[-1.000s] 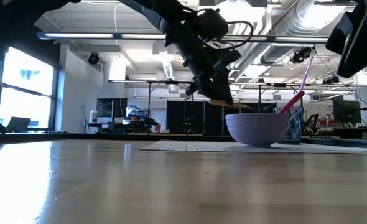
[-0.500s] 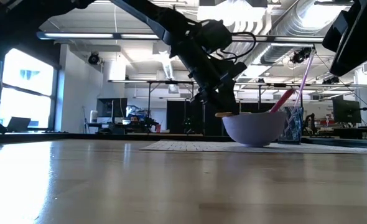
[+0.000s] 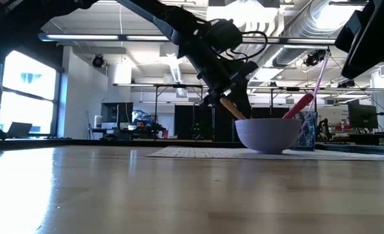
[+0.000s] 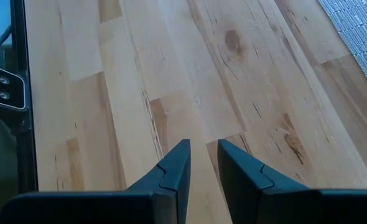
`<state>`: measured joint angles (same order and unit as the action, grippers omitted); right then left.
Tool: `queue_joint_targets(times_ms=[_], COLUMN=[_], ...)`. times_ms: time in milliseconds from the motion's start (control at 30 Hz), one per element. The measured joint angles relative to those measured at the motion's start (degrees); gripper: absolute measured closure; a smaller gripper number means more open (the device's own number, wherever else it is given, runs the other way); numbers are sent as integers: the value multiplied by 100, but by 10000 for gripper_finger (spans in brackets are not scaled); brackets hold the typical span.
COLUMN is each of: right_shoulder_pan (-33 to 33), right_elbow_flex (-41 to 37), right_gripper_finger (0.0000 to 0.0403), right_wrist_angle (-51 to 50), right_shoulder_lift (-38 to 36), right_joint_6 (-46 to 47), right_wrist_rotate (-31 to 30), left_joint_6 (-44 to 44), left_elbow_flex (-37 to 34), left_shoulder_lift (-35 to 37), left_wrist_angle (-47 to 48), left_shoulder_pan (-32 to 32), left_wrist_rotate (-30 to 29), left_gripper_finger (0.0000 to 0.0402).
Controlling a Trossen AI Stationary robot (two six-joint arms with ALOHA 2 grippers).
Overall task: Pick & Place Utensil
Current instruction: Return to Home Position
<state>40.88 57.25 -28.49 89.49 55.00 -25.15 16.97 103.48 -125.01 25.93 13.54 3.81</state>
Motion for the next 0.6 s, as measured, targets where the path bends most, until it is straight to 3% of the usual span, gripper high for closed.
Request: queue_joint_targets(times_ms=[300,467,600], right_shoulder_pan=[-1,0,0], right_elbow_flex=[0,0,0], right_gripper_finger=[329,329,329], right_wrist_angle=[-103,-208,-254], right_shoulder_lift=[2,2,2], right_joint_6=[0,0,-453], right_wrist_rotate=[-35,-34,-105], left_joint_6=[-143,-485,-802], left_elbow_flex=[-2,0,-1], left_shoulder_lift=[672,1484,2140], left_wrist_angle=[448,1289,2268], left_shoulder_pan=[0,-2,-16], left_wrist_rotate=[179,109,-306], left_gripper_finger=[225,230,254])
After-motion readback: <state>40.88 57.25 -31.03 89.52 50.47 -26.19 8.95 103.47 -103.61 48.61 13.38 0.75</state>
